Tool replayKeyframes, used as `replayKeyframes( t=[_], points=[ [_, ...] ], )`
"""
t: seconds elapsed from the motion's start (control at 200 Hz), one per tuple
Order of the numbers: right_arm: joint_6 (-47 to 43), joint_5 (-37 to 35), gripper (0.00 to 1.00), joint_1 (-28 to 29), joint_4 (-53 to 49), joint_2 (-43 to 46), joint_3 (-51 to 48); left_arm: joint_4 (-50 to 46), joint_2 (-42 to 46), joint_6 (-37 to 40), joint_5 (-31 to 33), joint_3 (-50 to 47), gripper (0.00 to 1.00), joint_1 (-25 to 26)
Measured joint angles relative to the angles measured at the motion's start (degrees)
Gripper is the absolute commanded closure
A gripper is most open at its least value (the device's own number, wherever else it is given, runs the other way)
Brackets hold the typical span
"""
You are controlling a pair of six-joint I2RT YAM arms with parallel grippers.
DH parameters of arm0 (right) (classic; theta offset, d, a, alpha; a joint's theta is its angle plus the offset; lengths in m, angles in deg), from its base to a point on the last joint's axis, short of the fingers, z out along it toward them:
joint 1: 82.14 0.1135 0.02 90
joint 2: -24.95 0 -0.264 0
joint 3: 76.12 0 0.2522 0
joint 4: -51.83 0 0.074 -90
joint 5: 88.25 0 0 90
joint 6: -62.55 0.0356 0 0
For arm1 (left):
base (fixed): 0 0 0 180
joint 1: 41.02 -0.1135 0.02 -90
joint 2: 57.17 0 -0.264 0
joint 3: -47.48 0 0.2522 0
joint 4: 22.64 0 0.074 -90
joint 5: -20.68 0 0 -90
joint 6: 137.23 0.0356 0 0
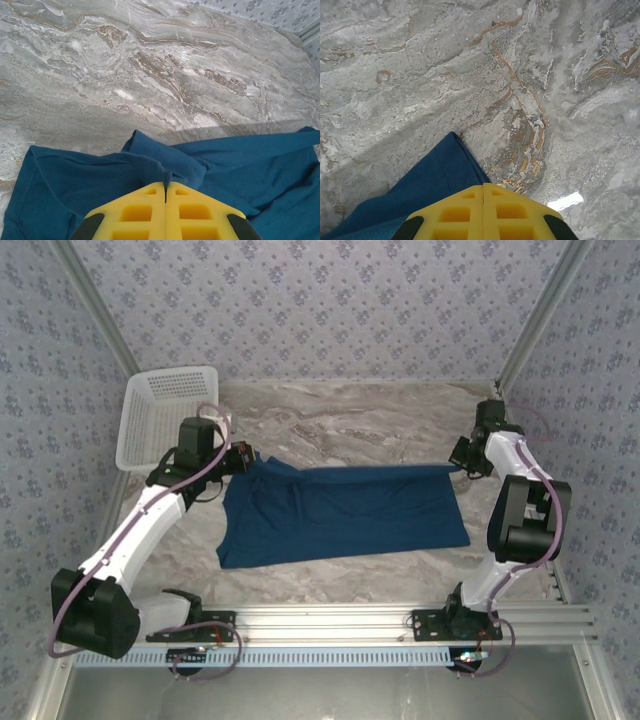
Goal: Fold the inside-out t-shirt
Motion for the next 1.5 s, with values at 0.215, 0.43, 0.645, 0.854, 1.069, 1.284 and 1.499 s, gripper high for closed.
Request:
replayKeyframes(
  t=[0.215, 0.43, 0.645, 0.854, 1.069, 1.284, 1.499],
  points=[
    [-0.39, -0.13, 1.0, 0.0, -0.07, -0.09, 0.02, -0.42, 1.92, -0.02, -0.02, -1.22, 1.0, 0.0],
    [-0.39, -0.44, 1.0, 0.0, -0.07, -0.09, 0.02, -0.83, 6.03, -0.48, -1.46, -4.72, 1.0, 0.04],
    [-0.42, -0.66, 1.0, 0.0, -0.07, -0.09, -0.33, -1.92, 11.32, -1.46, -3.13, -9.57, 1.0, 1.6],
    [-0.42, -1.22, 1.0, 0.0, -0.02, -0.09, -1.57, -3.74, 13.84, -2.54, -3.1, -13.97, 1.0, 2.08],
    [-0.44, -1.99, 1.0, 0.0, -0.04, -0.07, -3.34, -5.25, 14.84, -4.11, -3.72, -16.72, 1.0, 2.58],
    [-0.44, -2.4, 1.0, 0.0, 0.07, 0.94, -4.35, -5.53, 17.46, -4.68, -3.72, -16.81, 1.0, 2.58],
    [-0.42, -2.62, 1.0, 0.0, -0.28, 2.14, -5.9, -6.36, 18.62, -4.68, -2.75, -16.44, 1.0, 2.58]
  ],
)
